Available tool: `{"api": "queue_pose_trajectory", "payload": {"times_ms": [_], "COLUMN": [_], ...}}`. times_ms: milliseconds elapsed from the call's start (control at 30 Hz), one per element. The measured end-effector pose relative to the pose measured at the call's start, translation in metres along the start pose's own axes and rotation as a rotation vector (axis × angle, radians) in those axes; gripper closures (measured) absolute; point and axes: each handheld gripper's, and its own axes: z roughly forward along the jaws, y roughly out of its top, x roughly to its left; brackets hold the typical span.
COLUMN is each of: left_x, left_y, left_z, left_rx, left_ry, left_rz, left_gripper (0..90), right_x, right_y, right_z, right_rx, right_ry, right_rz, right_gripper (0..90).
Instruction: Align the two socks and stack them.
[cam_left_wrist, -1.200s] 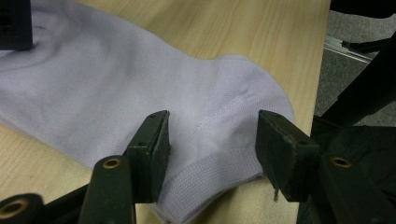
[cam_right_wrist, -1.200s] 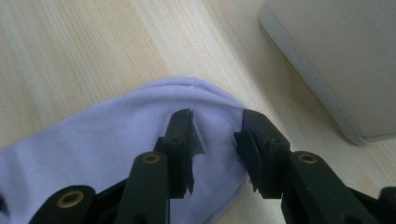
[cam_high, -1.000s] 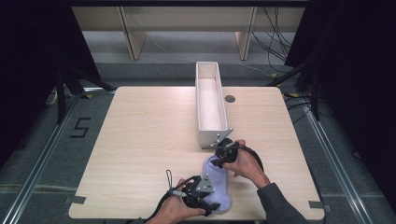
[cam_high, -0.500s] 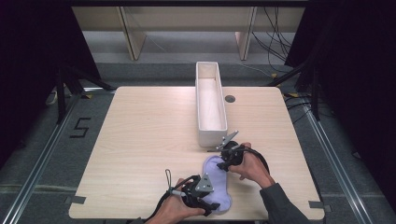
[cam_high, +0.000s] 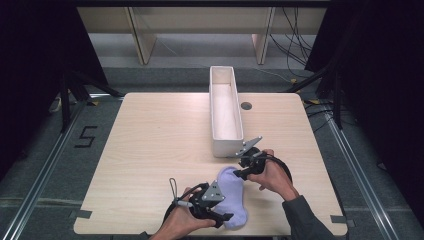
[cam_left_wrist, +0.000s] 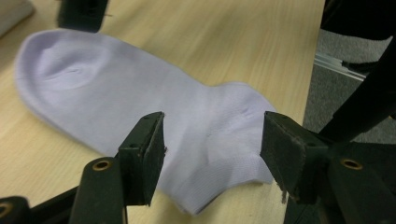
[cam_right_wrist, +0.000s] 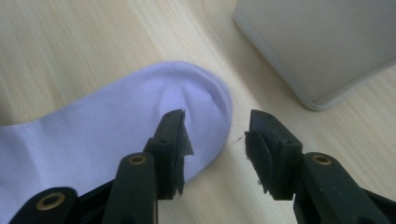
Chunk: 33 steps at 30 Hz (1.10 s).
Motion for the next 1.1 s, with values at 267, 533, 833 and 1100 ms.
{"api": "queue_pose_trajectory", "payload": {"times_ms": [267,533,833,1100], "left_x": [0.013,0.027,0.036,0.038], "left_y": [-0.012,-0.024,-0.029,-0.031], "left_z": [-0.014,-0.025,-0.028,-0.025], "left_rx": [0.011,0.004,0.009,0.016], "left_ry": [0.04,0.078,0.098,0.104], "left_rz": [-0.022,-0.063,-0.082,-0.094], "left_gripper": [37.7,37.7,37.4,36.6], "right_x": [-0.005,-0.01,-0.013,-0.015], "right_y": [-0.001,-0.001,-0.002,-0.002], "right_z": [-0.003,0.0,0.002,0.004], "right_rx": [0.001,-0.006,-0.005,-0.002], "right_ry": [-0.018,-0.022,-0.013,-0.003], "right_rz": [0.029,0.009,0.018,0.033], "right_gripper": [49.4,47.7,47.2,47.0]}}
